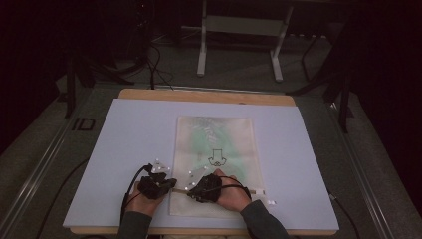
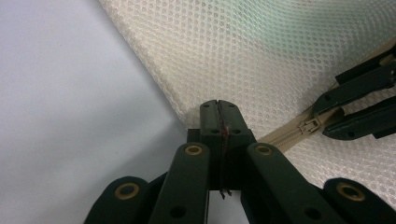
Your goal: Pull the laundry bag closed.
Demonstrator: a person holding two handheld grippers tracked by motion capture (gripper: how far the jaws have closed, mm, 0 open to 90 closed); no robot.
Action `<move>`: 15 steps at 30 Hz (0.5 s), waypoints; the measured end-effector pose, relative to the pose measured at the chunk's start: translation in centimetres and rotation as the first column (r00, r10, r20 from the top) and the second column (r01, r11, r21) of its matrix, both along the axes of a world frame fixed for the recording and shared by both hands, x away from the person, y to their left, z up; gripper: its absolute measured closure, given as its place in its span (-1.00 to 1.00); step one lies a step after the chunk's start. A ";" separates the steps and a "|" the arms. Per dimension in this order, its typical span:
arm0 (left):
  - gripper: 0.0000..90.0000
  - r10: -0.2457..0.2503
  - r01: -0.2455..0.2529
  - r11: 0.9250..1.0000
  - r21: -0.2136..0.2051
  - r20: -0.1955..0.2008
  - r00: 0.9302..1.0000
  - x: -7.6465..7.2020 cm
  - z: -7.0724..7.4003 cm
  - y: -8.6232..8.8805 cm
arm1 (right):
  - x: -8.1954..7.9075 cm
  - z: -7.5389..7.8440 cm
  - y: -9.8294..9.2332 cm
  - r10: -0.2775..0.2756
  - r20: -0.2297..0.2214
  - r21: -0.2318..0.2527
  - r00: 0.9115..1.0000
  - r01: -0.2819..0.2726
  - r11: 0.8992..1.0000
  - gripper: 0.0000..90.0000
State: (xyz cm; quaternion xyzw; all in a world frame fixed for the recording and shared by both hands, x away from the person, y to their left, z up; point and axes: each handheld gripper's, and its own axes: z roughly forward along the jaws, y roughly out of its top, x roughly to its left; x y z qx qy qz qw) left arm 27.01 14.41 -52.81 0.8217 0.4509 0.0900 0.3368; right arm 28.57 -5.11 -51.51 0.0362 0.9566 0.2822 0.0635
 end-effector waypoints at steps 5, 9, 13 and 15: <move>0.99 0.000 0.000 1.000 0.003 0.001 1.000 0.0 0.0 0.0 | -0.1 0.0 -0.1 -0.001 0.002 -0.003 1.000 0.001 1.000 0.83; 0.99 0.000 0.000 1.000 0.001 0.000 1.000 0.0 0.0 0.0 | -0.1 0.1 -0.1 0.002 0.006 -0.006 1.000 -0.002 1.000 0.83; 0.99 0.000 0.000 1.000 0.000 -0.001 1.000 0.0 0.0 0.0 | -0.1 0.2 -0.3 0.002 0.006 -0.014 1.000 -0.002 1.000 0.83; 0.99 0.000 0.000 1.000 0.001 -0.001 1.000 0.0 0.0 0.0 | -0.1 0.2 -0.5 0.003 0.007 -0.014 1.000 -0.003 1.000 0.83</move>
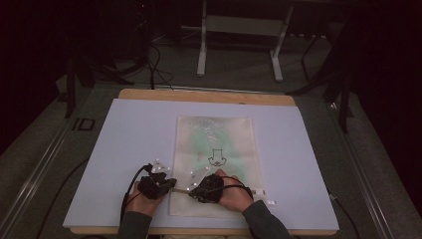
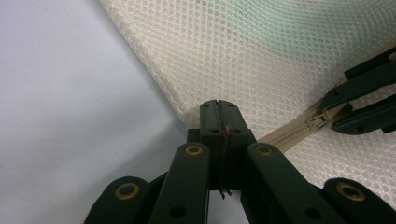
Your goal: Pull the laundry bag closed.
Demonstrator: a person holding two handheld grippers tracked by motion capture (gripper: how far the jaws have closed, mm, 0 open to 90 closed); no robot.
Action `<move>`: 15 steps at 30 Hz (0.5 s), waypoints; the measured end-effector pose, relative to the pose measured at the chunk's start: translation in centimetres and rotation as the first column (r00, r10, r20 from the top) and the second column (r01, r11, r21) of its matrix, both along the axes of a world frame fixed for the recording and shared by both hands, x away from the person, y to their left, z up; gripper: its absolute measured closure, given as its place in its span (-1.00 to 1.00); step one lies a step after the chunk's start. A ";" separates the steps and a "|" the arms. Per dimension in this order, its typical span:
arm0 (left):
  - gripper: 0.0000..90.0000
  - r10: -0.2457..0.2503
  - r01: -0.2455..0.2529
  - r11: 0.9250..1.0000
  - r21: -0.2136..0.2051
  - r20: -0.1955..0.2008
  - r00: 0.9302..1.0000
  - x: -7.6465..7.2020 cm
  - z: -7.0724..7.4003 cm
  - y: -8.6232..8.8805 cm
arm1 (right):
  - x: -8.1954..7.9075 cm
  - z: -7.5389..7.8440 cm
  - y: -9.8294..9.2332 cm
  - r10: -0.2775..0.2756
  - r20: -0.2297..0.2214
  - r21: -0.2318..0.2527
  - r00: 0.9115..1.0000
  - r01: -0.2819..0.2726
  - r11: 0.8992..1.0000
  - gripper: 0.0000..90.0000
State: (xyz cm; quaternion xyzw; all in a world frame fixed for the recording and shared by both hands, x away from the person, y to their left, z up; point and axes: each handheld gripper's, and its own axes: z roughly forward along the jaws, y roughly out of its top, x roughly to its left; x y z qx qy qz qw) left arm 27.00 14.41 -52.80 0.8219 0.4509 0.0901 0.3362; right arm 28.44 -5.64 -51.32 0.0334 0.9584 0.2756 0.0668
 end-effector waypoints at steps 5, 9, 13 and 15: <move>0.99 0.001 -0.001 1.000 0.002 0.001 1.000 0.0 0.0 0.0 | 0.0 0.0 -0.3 -0.001 0.000 0.001 1.000 0.001 1.000 0.82; 0.99 0.000 0.000 1.000 0.002 0.001 1.000 0.0 0.0 0.0 | 0.0 0.1 -0.4 0.000 0.001 -0.001 1.000 0.000 1.000 0.83; 0.99 0.001 -0.001 1.000 -0.001 0.000 1.000 0.0 0.0 0.0 | -0.1 0.1 -0.7 0.000 -0.001 -0.004 1.000 0.000 1.000 0.83; 0.99 0.001 -0.001 1.000 -0.001 0.000 1.000 0.0 0.0 0.0 | 0.0 0.1 -0.8 -0.001 -0.001 -0.002 1.000 0.001 1.000 0.83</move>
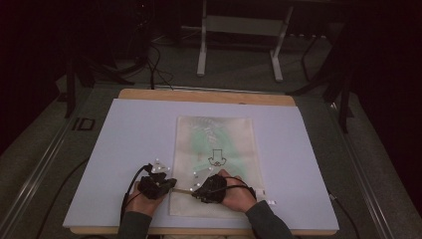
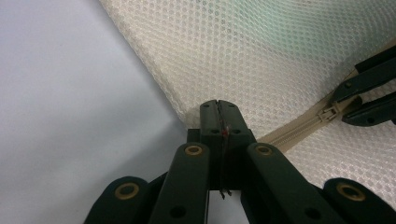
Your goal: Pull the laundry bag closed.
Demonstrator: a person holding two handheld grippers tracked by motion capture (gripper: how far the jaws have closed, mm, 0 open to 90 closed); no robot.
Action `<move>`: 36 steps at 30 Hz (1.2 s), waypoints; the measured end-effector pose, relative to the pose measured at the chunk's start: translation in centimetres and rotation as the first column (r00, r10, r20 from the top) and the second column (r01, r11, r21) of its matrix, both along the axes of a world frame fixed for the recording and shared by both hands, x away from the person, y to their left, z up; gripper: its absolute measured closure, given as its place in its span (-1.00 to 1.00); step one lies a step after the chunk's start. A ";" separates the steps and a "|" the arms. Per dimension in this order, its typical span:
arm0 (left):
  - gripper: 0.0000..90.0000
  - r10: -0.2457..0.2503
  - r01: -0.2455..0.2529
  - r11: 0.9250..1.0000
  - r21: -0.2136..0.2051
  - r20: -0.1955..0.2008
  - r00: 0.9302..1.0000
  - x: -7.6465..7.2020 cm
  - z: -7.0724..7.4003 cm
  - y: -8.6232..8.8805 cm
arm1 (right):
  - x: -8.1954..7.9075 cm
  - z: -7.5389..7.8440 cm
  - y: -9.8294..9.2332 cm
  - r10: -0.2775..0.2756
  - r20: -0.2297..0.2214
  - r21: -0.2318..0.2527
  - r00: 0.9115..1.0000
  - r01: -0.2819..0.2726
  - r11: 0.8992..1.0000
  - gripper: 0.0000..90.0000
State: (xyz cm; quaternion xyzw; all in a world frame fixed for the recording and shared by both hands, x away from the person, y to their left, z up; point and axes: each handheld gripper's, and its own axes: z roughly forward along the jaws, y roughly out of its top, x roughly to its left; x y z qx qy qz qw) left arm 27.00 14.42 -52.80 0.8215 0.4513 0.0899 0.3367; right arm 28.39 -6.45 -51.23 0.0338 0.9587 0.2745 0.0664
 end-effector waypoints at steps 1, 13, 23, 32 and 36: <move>0.99 0.000 0.000 1.000 0.000 0.000 1.000 0.0 0.0 0.0 | 0.0 0.0 0.0 0.000 0.002 -0.002 1.000 0.000 1.000 0.83; 0.99 0.001 -0.001 1.000 -0.004 -0.002 1.000 0.0 0.0 0.1 | -0.1 0.0 -0.7 0.001 0.001 -0.019 1.000 -0.001 1.000 0.83; 0.99 0.001 -0.001 1.000 -0.003 -0.002 1.000 0.0 0.0 0.1 | -0.2 0.1 -1.4 -0.005 -0.002 -0.019 1.000 0.005 1.000 0.83; 0.99 0.002 -0.002 1.000 -0.007 -0.003 1.000 0.0 0.0 0.1 | -0.2 0.1 -1.8 -0.006 -0.005 -0.020 1.000 0.006 1.000 0.83; 0.99 0.001 -0.001 1.000 -0.005 -0.003 1.000 0.0 0.0 0.1 | -0.2 0.2 -2.1 -0.009 -0.008 -0.025 1.000 0.008 1.000 0.83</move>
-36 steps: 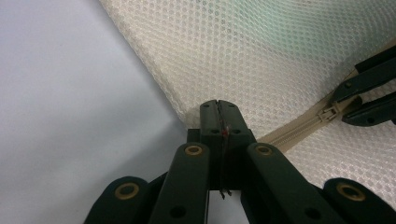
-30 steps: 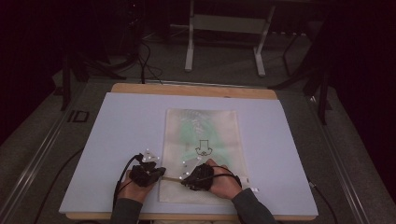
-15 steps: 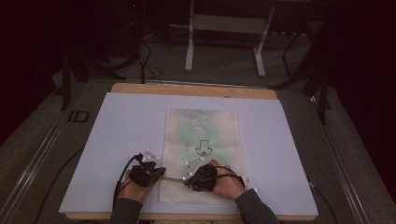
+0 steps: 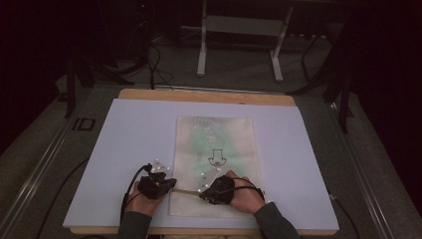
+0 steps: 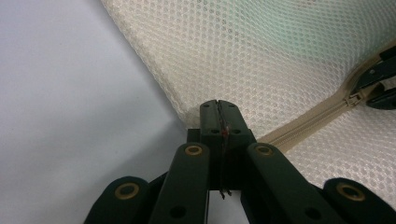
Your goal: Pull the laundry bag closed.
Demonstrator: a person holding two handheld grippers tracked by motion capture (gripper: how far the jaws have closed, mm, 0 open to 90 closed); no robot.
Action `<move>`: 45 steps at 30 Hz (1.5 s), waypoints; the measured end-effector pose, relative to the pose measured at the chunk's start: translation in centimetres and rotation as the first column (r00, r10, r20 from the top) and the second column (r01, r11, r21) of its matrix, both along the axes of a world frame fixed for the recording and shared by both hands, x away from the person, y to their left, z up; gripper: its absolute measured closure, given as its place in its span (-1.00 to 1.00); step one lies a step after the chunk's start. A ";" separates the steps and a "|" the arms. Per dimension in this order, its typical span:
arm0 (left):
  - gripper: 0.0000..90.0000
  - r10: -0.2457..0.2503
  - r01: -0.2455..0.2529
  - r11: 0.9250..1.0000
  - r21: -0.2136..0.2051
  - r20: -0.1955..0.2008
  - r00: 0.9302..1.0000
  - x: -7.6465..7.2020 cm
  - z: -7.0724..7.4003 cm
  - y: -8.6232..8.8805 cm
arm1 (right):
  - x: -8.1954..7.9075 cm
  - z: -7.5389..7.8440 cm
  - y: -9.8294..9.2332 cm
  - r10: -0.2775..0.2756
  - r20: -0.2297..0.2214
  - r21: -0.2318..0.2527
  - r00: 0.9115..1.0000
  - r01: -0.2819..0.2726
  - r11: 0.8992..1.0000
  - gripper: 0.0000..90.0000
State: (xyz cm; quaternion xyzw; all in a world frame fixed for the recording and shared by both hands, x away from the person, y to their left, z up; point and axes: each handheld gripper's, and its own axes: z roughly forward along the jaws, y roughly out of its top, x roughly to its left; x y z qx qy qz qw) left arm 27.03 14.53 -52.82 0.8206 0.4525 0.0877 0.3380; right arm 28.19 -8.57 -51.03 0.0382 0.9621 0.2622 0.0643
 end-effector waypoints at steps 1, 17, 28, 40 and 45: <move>0.99 0.000 0.000 1.000 0.000 0.000 1.000 0.0 0.0 0.0 | 0.0 0.0 -0.1 0.000 -0.001 0.001 1.000 0.000 1.000 0.83; 0.99 -0.002 0.002 1.000 0.000 0.000 1.000 0.0 0.0 0.0 | -0.1 0.0 -1.1 -0.014 -0.011 0.004 1.000 0.014 1.000 0.83; 0.99 -0.002 0.002 1.000 0.002 0.001 1.000 0.0 0.0 0.0 | -0.1 0.0 -1.9 -0.016 -0.021 0.008 1.000 0.017 1.000 0.83; 0.99 -0.002 0.002 1.000 0.001 0.001 1.000 0.0 0.0 0.0 | -0.1 -0.1 -2.4 -0.026 -0.023 0.011 0.999 0.026 1.000 0.83; 0.99 0.000 0.000 1.000 -0.001 0.002 1.000 0.0 0.0 0.0 | -0.1 -0.1 -2.8 -0.033 -0.026 0.007 0.999 0.033 0.999 0.83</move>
